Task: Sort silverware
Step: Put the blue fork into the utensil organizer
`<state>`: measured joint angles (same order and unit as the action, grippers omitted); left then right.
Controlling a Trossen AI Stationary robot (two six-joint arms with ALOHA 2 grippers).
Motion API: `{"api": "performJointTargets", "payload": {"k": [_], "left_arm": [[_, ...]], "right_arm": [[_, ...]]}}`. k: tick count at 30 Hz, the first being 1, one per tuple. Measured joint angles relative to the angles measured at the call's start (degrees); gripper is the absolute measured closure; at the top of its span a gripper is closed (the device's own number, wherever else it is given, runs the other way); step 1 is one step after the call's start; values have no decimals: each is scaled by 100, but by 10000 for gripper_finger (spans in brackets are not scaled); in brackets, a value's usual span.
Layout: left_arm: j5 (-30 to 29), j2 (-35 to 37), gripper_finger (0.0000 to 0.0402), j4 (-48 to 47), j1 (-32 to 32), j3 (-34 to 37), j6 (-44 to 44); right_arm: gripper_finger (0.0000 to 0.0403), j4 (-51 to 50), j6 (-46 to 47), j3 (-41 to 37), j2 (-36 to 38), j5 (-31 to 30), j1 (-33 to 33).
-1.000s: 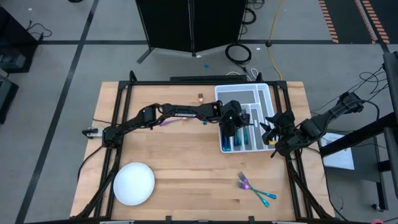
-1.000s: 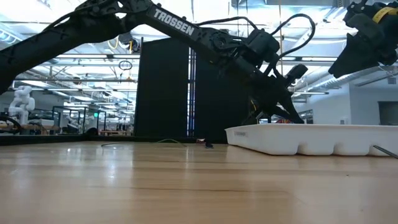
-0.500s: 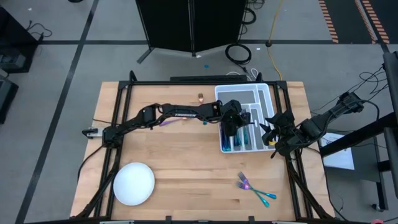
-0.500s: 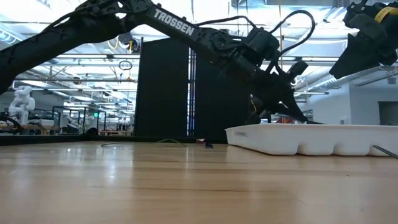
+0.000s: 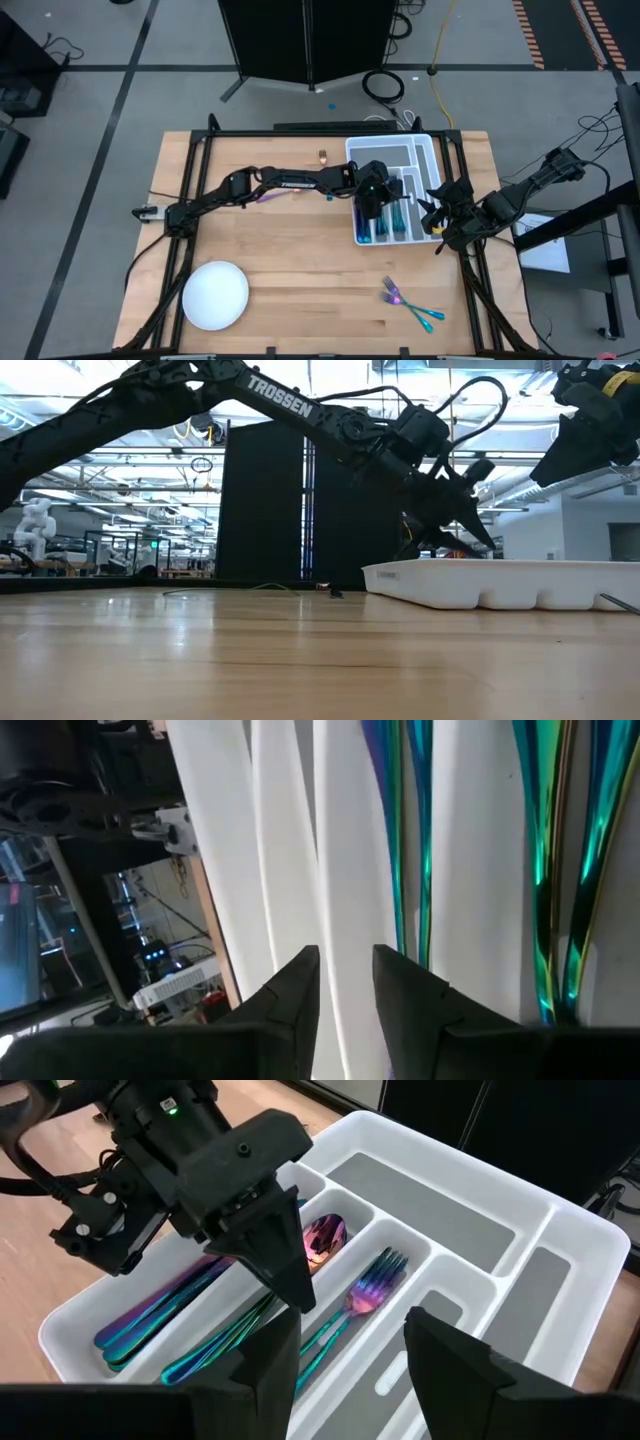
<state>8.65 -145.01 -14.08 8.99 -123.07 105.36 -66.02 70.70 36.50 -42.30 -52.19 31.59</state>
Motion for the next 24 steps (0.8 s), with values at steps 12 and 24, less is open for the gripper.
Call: {"api": "performJointTargets", "payload": {"k": [12, 24], "left_arm": [[-299, 535, 301, -286, -130, 2, -1627], [-1212, 2259, 301, -4175, 27, -2, -5800]], "right_arm": [[236, 6, -88, -1, 0, 2, 0], [236, 754, -801, -4, -9, 302, 0]]}}
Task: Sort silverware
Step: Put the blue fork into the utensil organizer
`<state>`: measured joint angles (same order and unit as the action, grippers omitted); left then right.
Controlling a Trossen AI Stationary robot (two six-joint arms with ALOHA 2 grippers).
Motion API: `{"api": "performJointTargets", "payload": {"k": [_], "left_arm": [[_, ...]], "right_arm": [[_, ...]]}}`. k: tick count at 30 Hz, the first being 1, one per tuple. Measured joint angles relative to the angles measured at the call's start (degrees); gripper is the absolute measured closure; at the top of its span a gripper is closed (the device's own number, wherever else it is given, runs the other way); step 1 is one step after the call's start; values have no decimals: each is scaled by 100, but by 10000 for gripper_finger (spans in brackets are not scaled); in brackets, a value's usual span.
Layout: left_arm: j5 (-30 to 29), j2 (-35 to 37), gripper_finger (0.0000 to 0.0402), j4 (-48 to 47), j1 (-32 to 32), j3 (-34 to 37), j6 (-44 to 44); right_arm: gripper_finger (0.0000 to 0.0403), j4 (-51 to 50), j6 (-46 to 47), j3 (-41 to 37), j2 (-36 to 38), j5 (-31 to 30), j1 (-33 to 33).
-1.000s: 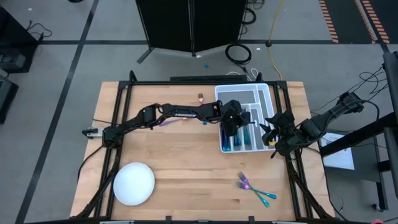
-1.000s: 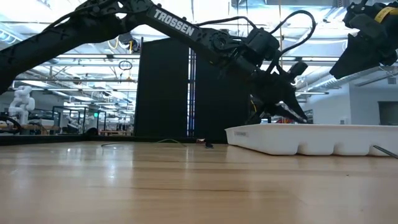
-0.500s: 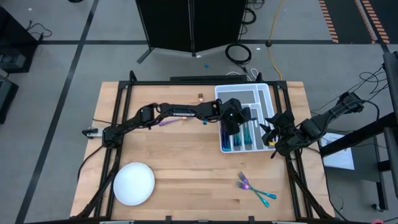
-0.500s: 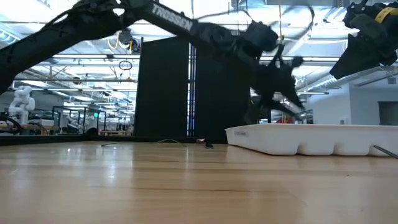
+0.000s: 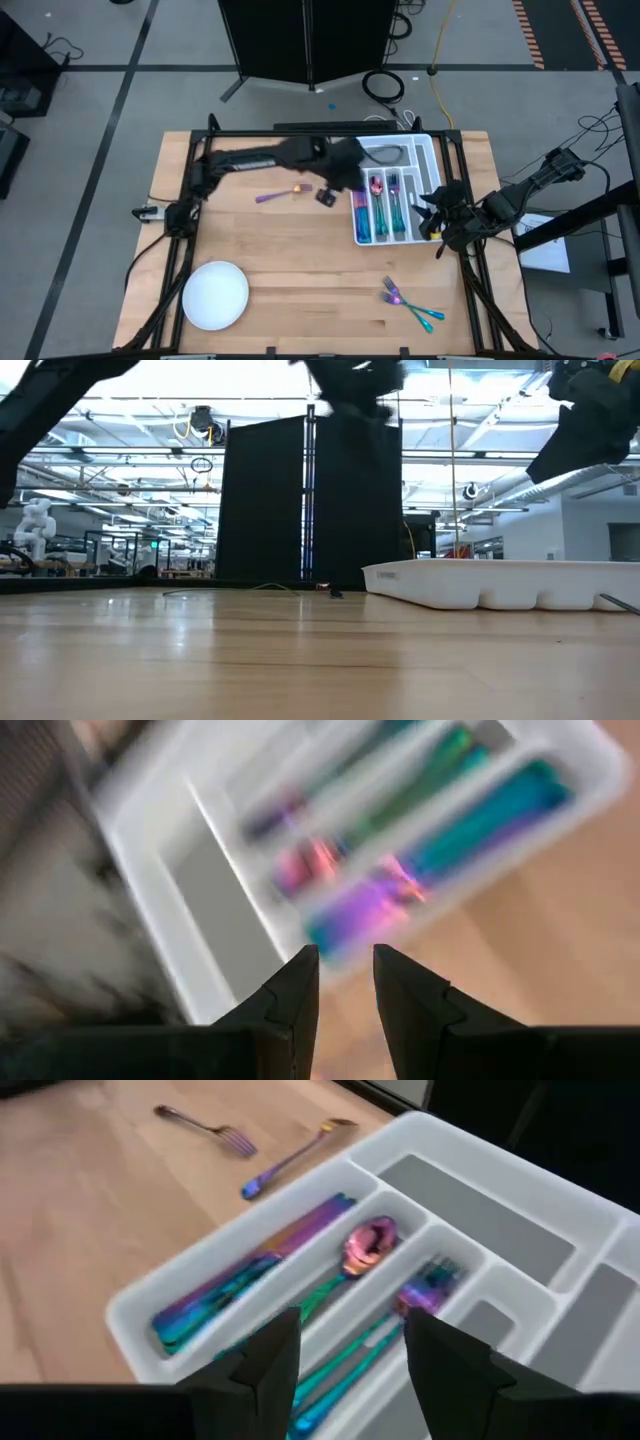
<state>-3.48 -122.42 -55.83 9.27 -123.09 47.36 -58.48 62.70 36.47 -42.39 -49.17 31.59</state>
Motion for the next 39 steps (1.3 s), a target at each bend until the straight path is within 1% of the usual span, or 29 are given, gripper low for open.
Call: {"api": "performJointTargets", "payload": {"k": [2, 6, 8, 10, 15, 17, 19, 24, 27, 29, 33, 34, 39], "left_arm": [[341, 203, 301, -819, 208, 0, -862], [1427, 360, 301, -2162, 731, 1, -2595], [1721, 348, 301, -2554, 972, 114, -3209], [1726, 348, 301, -2748, 1143, 389, -3513], [1633, 342, 301, -2712, 1391, 1348, -3616], [1628, 363, 301, -2505, 1470, 1811, -3609], [1605, 501, 301, -2098, 1542, 2363, -3654], [1587, 1376, 301, -453, 1584, 3991, -3941], [1355, 1940, 301, 700, 1549, 4899, -4223], [1214, 2186, 301, 1341, 1499, 5402, -4371], [1174, 2263, 301, 1958, 1371, 6006, -4364], [1082, 2260, 301, 2121, 1359, 6116, -4345], [795, 2182, 301, 2664, 1304, 6420, -3884]], "right_arm": [[236, 214, -160, 0, 1, 6, 2], [236, 597, -431, 0, 0, 84, 0], [236, 787, -567, 0, -1, 233, 0], [236, 941, -667, 0, -4, 419, 0], [236, 1208, -791, 0, -49, 905, 2], [236, 1206, -786, 0, -136, 994, 50], [236, 1223, -782, 0, -283, 990, 144], [236, 1492, -789, 0, -733, 840, 411], [236, 1599, -791, 0, -955, 840, 470], [236, 1688, -802, 0, -1047, 829, 468], [236, 1834, -809, 0, -1119, 833, 450], [236, 1849, -811, 0, -1119, 833, 450], [236, 2101, -943, 0, -1119, 830, 450]]}}
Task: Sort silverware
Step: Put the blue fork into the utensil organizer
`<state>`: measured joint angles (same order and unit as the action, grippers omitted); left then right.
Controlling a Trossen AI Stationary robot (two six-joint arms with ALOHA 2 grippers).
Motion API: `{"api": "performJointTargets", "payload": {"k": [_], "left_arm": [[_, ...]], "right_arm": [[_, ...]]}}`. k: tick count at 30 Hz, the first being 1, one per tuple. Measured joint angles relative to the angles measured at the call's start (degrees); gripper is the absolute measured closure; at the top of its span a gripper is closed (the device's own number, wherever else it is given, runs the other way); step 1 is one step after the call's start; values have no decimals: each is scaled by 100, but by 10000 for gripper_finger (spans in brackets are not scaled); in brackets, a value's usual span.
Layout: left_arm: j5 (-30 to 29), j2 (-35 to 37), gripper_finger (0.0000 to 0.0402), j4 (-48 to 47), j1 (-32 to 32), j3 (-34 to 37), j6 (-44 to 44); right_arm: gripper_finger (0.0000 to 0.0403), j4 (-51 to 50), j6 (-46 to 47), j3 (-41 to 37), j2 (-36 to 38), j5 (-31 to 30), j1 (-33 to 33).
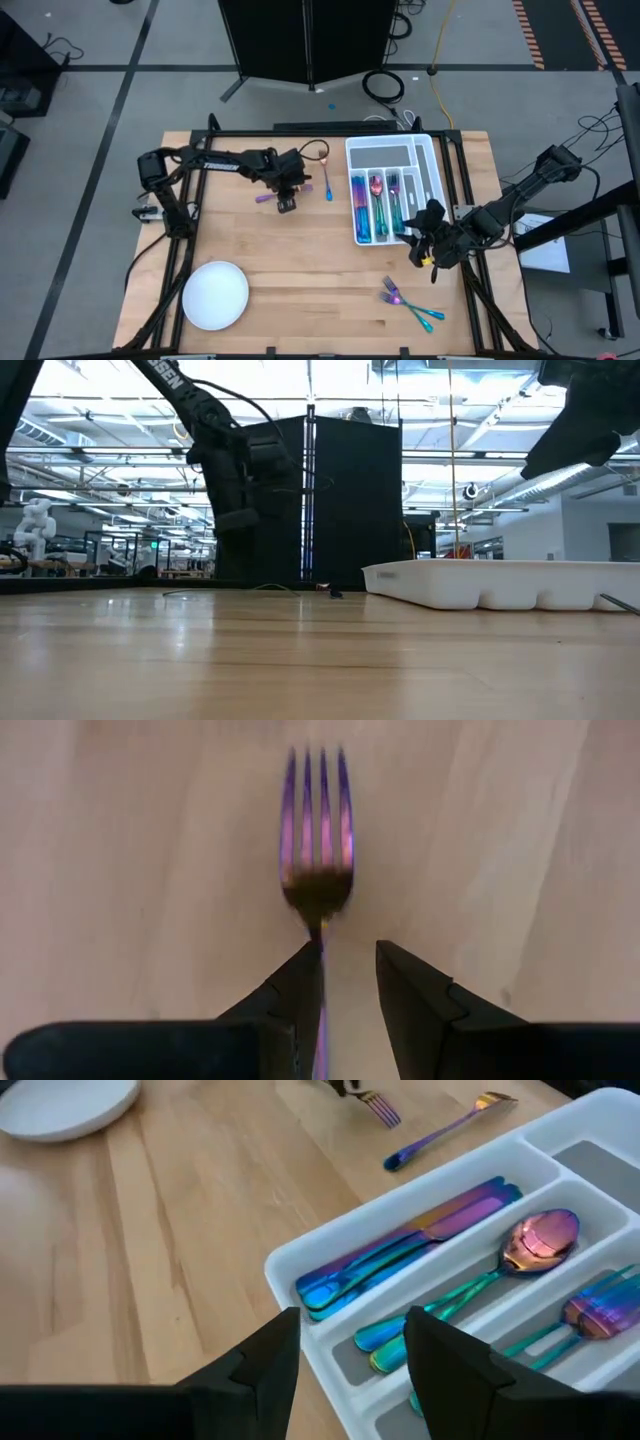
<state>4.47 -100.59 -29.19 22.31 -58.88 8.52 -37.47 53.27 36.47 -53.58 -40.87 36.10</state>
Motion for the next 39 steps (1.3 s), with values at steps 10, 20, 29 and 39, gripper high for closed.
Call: {"api": "performJointTargets", "payload": {"k": [10, 20, 29, 39], "left_arm": [[-182, 6, 301, 105, -69, 34, 687], [-219, -116, 301, 74, 96, 31, 543], [-147, -481, 310, 173, 108, 5, 533], [-180, -369, 390, 114, 33, -107, 535]], "right_arm": [[236, 307, -163, 0, 0, 46, 0], [236, 614, -178, 0, 0, 198, 0], [236, 636, -194, 0, 0, 339, 2], [236, 640, -299, 0, 0, 351, 2]]}}
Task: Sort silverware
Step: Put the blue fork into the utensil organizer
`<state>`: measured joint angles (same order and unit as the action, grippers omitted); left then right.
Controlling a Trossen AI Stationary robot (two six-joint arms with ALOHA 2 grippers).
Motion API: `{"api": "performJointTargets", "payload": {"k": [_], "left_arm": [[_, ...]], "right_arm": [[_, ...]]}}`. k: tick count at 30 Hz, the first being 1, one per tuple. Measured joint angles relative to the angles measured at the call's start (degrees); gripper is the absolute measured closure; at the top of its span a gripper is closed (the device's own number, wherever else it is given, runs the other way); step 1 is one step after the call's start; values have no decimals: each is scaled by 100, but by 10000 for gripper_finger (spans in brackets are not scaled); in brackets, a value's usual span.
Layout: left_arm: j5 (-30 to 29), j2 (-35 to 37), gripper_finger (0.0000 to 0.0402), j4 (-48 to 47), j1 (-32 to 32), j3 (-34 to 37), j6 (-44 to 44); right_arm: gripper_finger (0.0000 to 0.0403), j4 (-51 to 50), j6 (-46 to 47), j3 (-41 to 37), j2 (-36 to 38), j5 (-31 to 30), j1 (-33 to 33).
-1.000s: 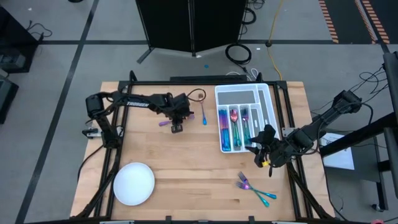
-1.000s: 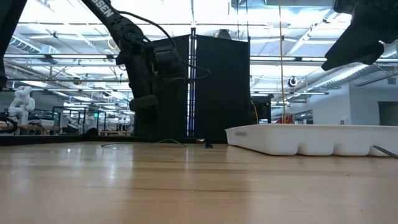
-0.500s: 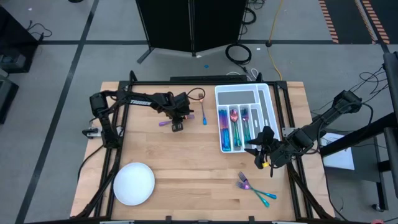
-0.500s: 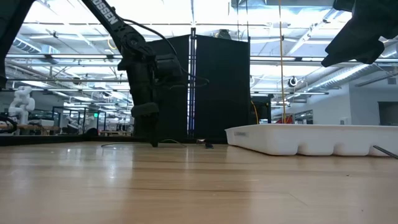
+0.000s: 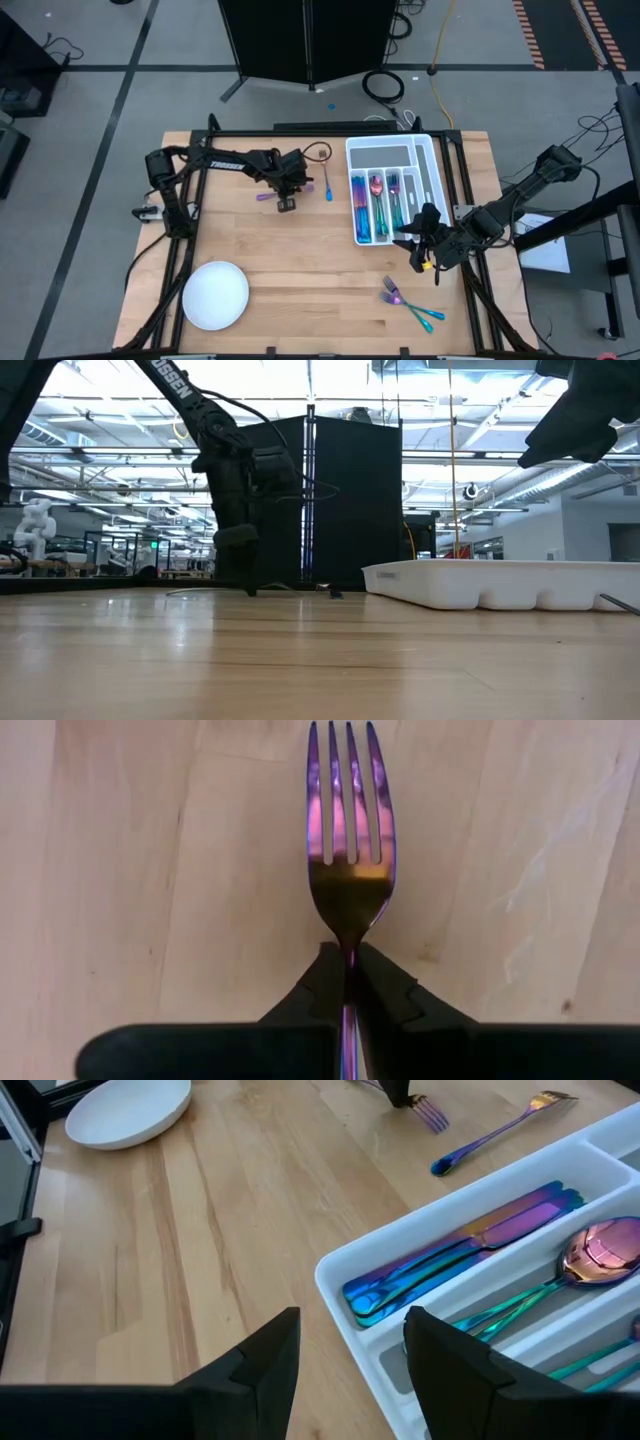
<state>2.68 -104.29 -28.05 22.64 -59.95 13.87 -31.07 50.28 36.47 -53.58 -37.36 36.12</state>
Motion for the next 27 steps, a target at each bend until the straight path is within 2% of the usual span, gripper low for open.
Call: {"api": "performJointTargets", "payload": {"k": [8, 10, 12, 17, 19, 24, 27], "left_arm": [[43, 749, 394, 35, -138, -12, -2], [234, 1048, 394, 95, -187, -12, -6], [879, 1322, 395, 384, -259, -16, -39], [3587, 1577, 396, 1878, -515, -17, -467], [4304, 1578, 396, 2576, -700, -17, -674], [4507, 1517, 396, 3231, -1232, -17, -802], [4412, 1458, 394, 3460, -1521, -20, -824]], "right_arm": [[236, -2, -21, 0, 0, -3, 0], [236, -1, -90, 0, 0, -7, 0], [236, 0, -220, 0, 0, -29, 0], [236, 120, -853, 0, -21, -59, 0], [236, 311, -1268, 0, -85, -61, -1], [236, 1264, -2794, 0, -339, -142, -28], [236, 2069, -4299, 0, -429, -311, -112]]}}
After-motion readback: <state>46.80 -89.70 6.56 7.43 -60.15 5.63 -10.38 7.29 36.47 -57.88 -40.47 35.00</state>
